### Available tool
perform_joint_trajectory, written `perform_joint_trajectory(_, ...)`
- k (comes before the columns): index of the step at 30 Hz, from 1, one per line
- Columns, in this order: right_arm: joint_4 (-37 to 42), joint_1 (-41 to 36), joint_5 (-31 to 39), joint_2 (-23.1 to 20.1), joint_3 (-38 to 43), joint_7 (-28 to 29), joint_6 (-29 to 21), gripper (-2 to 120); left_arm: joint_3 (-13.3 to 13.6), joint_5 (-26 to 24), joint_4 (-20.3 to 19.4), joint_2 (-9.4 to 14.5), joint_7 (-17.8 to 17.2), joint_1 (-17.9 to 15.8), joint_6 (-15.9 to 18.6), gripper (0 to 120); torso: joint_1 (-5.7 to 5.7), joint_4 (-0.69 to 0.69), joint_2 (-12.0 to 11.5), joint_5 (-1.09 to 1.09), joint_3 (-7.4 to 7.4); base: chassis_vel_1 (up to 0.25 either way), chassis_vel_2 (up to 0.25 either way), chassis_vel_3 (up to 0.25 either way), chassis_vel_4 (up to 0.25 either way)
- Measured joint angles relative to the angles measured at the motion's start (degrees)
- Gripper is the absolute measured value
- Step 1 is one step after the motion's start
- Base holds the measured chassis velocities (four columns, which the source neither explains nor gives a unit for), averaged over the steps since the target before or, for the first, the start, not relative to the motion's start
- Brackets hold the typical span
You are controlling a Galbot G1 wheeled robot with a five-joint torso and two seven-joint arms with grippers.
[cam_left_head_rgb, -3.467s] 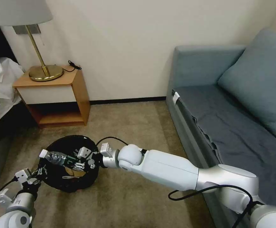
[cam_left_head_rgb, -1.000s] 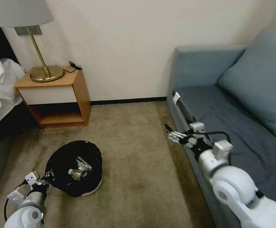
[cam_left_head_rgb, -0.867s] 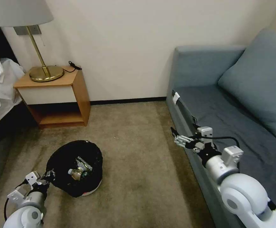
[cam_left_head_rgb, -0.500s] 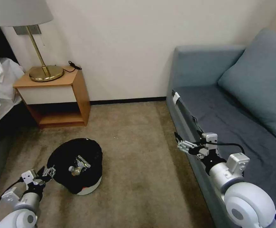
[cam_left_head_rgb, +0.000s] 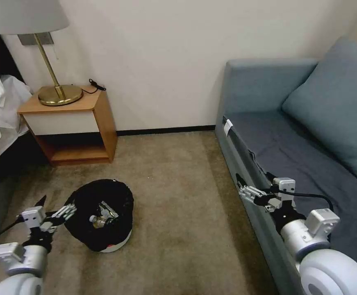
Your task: Pick up the trash bin, then pick up the garbage on the floor and place it into the trash bin.
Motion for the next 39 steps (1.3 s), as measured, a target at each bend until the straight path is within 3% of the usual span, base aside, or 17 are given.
perform_joint_trajectory(5,-0.02,-2.08,-4.07,5.61,0.88,-2.2,2.47,100,4.42,2.41,-0.17,-1.06,0.7,1.6,-1.46,100,0.0,-0.01,0.0,0.01,0.0,0.0,0.0,0.0,0.0)
perform_joint_trajectory(10,-1.23,-2.24,-9.4,9.02,0.98,-4.04,4.96,100,6.49,4.72,-0.8,-0.97,1.96,2.19,-2.58,100,0.0,0.0,0.0,0.01,0.0,0.0,0.0,0.0,0.0)
perform_joint_trajectory(12,-1.61,-2.32,-10.61,9.67,0.73,-4.19,5.34,100,7.31,4.79,-1.17,-1.04,1.02,2.12,-2.59,100,0.0,0.0,0.0,0.01,0.0,0.0,0.0,0.0,0.0)
perform_joint_trajectory(15,-2.27,-2.72,-12.83,11.3,0.12,-4.53,6.47,100,10.61,4.17,-4.41,-2.5,-3.96,1.57,-0.12,100,0.01,0.0,0.0,0.01,0.0,0.0,0.0,0.0,0.0)
perform_joint_trajectory(20,-2.73,-2.75,-13.69,11.61,-0.03,-4.69,6.89,100,13.28,5.67,-7.57,-3.04,-6.56,1.54,2.13,100,0.01,0.0,0.0,0.01,0.0,0.0,0.0,0.0,0.0)
perform_joint_trajectory(24,-2.92,-2.64,-13.99,11.57,0.0,-4.77,7.02,100,14.4,6.58,-8.47,-3.78,-8.71,1.51,1.37,100,0.01,0.0,0.0,0.01,0.0,0.0,0.0,0.0,0.0)
perform_joint_trajectory(39,-2.64,-2.98,-14.21,11.42,0.71,-5.49,7.42,100,13.63,6.96,-8.35,-4.16,-8.99,1.71,-0.57,100,0.01,0.0,0.0,0.01,0.0,0.0,0.0,0.0,0.0)
